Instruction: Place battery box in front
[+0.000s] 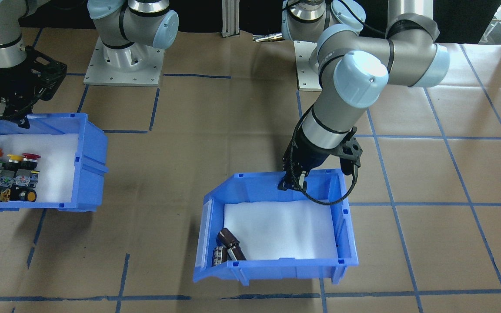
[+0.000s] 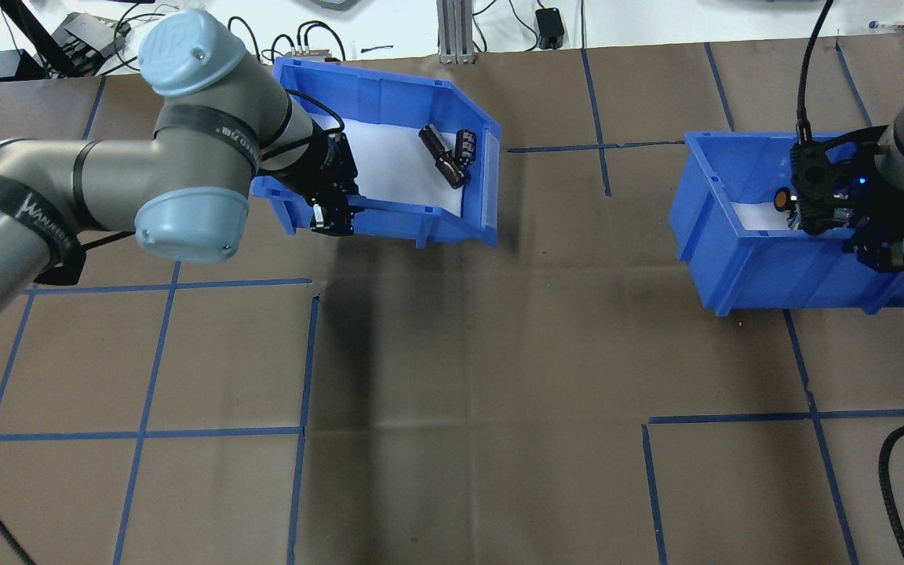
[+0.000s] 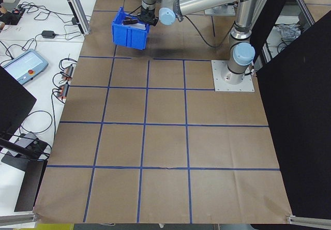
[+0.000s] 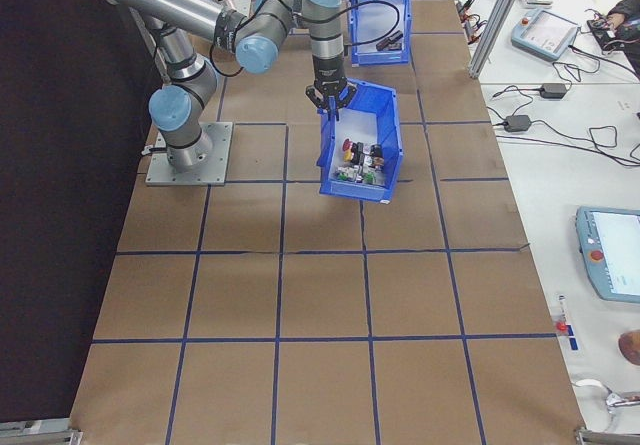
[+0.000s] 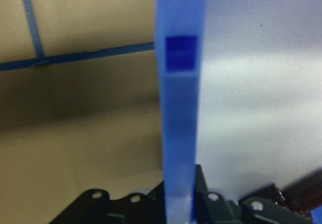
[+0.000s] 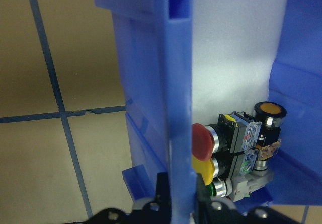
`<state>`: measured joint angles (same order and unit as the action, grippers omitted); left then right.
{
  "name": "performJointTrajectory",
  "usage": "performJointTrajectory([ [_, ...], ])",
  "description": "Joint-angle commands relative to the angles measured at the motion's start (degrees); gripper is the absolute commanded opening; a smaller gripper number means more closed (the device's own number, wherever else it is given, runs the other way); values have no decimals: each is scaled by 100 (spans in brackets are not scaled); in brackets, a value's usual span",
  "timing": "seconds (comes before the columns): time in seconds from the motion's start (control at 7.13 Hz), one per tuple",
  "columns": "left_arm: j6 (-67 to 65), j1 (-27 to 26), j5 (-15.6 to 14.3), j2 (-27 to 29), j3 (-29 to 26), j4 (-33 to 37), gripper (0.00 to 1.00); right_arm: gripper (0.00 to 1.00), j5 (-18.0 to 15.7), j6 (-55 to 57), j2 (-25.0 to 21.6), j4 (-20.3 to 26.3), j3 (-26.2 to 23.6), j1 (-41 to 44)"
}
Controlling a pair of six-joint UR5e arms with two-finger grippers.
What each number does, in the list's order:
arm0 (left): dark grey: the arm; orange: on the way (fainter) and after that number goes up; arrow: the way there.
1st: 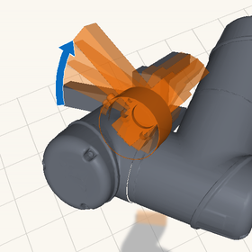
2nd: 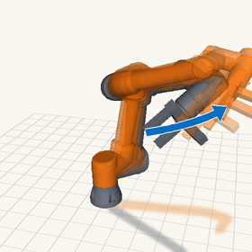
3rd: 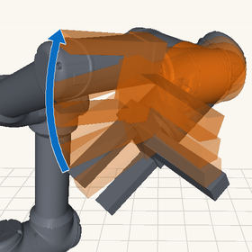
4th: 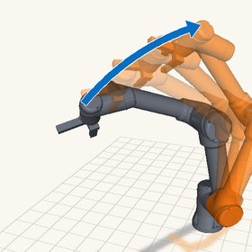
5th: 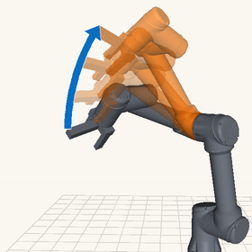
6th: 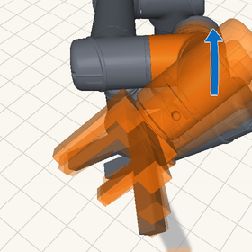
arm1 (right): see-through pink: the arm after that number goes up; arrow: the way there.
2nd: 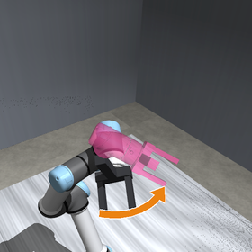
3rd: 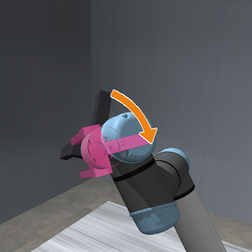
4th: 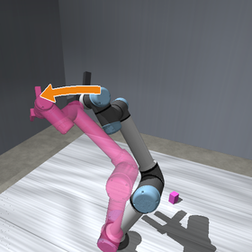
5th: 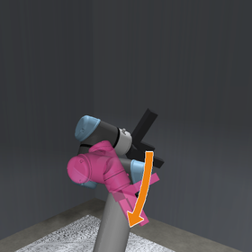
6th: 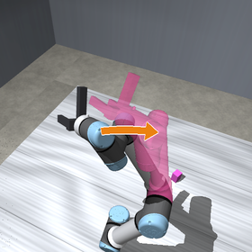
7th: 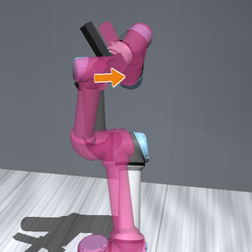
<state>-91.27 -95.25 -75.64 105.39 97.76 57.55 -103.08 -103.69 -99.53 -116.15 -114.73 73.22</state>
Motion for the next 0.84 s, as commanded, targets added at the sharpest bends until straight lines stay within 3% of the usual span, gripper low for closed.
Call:
performJointTrajectory([
  [0.0, -426, -177, 330, 822, -818, -33, 0, 0, -37, 6, -363, 48, -328, 17],
  [0.28, -1292, -598, 706, 1333, -1363, -103, 0, 0, -37, 41, -820, 83, -751, 25],
  [0.42, -1514, -766, 674, 1474, -1496, -112, 1, 0, -28, 50, -988, 92, -927, 43],
  [0.56, -1490, -793, 665, 1562, -1506, -121, 9, 0, 24, 68, -1155, 327, -1042, 87],
  [0.7, -1507, -794, 647, 1563, -1497, -121, 29, 0, 68, 103, -1348, 652, -1069, 148],
])
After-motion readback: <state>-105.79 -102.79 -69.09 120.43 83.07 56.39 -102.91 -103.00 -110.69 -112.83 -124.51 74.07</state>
